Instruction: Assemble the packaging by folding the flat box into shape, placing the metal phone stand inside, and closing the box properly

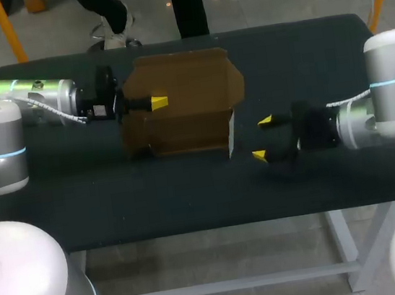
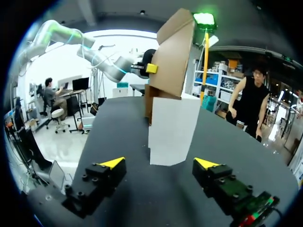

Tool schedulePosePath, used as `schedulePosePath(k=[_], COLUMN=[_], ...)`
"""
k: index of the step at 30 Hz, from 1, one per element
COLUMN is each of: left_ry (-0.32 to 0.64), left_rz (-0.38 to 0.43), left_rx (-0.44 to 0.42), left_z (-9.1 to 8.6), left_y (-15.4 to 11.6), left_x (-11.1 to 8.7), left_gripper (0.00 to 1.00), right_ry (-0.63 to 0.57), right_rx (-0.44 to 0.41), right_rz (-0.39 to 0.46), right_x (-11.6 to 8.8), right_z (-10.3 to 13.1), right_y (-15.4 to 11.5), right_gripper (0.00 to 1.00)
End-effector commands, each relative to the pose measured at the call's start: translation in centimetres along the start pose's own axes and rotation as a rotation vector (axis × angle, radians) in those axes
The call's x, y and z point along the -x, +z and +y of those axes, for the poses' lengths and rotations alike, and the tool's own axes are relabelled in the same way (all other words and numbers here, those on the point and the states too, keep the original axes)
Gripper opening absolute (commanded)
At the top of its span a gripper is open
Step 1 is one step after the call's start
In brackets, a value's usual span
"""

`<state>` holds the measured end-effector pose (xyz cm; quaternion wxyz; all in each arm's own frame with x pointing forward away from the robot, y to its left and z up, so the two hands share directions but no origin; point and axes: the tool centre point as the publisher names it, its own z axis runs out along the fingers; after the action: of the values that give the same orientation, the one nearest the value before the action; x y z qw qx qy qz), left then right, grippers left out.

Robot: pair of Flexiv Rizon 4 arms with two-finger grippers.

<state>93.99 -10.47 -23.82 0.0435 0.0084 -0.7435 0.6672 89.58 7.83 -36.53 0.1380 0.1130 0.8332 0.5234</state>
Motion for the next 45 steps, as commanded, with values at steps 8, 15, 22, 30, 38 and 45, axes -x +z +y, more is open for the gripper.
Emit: schedulePosePath(k=[8,15,22,30,38,45], left_ry=[-0.001,-0.001,-0.001,-0.001,-0.001,-0.001], left_rz=[0.005,0.005,0.005,0.005,0.005,0.005], left_rx=[0.0,0.0,0.0,0.0,0.0,0.0], left_z=[0.2,0.2,0.2,0.2,0.2,0.2], left_y=[0.0,0.0,0.0,0.0,0.0,0.0], left_x=[0.1,0.1,0.1,0.1,0.1,0.1], left_gripper=[0.0,0.0,0.0,0.0,0.0,0.0], right_ry=[-0.031,-0.051,-0.073,-0.07,-0.053,-0.046], right_rx=[0.024,0.024,0.024,0.021,0.021,0.017], right_rz=[0.246,0.301,0.32,0.321,0.257,0.213], right_x=[2.4,3.2,3.4,3.2,2.9,2.4], right_z=[-0.2,0.1,0.8,0.9,1.0,1.3], right_y=[1.1,3.2,4.9,6.1,6.7,7.0], right_gripper=[0.53,0.59,0.6,0.49,0.45,0.45])
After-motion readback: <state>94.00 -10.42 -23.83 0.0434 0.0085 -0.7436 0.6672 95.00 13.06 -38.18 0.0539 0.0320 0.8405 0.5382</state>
